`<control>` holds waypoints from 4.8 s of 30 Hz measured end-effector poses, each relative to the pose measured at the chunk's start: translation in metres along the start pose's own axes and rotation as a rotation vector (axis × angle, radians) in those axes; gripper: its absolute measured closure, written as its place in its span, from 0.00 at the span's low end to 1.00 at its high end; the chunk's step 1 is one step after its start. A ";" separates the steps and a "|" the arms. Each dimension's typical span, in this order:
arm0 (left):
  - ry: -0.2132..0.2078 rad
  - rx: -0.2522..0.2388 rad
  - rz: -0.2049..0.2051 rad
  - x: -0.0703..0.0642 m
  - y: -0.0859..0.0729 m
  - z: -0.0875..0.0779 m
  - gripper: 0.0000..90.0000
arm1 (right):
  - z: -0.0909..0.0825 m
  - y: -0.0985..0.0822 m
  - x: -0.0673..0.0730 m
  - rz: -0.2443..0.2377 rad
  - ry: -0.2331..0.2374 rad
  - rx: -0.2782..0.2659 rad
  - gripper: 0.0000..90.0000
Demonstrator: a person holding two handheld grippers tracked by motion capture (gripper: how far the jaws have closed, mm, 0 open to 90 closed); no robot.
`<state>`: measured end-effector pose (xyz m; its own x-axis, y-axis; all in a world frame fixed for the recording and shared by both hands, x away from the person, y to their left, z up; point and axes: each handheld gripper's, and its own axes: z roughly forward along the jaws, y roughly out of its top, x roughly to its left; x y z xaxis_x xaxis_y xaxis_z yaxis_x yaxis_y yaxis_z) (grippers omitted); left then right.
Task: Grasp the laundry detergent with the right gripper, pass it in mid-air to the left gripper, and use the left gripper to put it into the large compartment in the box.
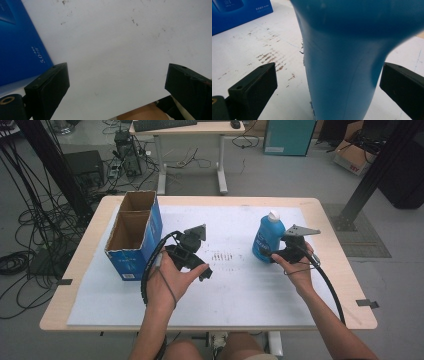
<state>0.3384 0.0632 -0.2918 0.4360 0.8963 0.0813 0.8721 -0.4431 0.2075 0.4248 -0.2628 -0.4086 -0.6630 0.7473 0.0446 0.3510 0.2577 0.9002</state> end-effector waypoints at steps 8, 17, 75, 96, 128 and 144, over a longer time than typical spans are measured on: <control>0.004 -0.003 -0.006 0.000 0.000 0.001 0.07 | 0.001 0.000 0.000 0.002 -0.015 -0.007 0.01; 0.000 0.001 -0.007 0.000 0.000 0.001 0.07 | 0.003 -0.001 -0.001 0.005 -0.026 -0.018 0.01; 0.014 0.009 0.003 -0.002 0.004 0.001 0.07 | 0.001 0.002 -0.005 0.008 -0.073 -0.046 0.01; 0.016 0.002 0.002 -0.001 0.005 -0.002 0.07 | 0.001 0.002 -0.005 0.009 -0.072 -0.053 0.01; 0.017 -0.001 -0.002 0.000 0.003 -0.002 0.07 | 0.002 0.002 -0.005 0.005 -0.076 -0.053 0.01; 0.022 -0.001 -0.001 0.001 0.003 -0.003 0.07 | 0.003 0.001 -0.005 0.003 -0.070 -0.054 0.02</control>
<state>0.3406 0.0624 -0.2883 0.4302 0.8969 0.1023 0.8723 -0.4422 0.2085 0.4303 -0.2640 -0.4095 -0.6136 0.7894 0.0189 0.3160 0.2235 0.9221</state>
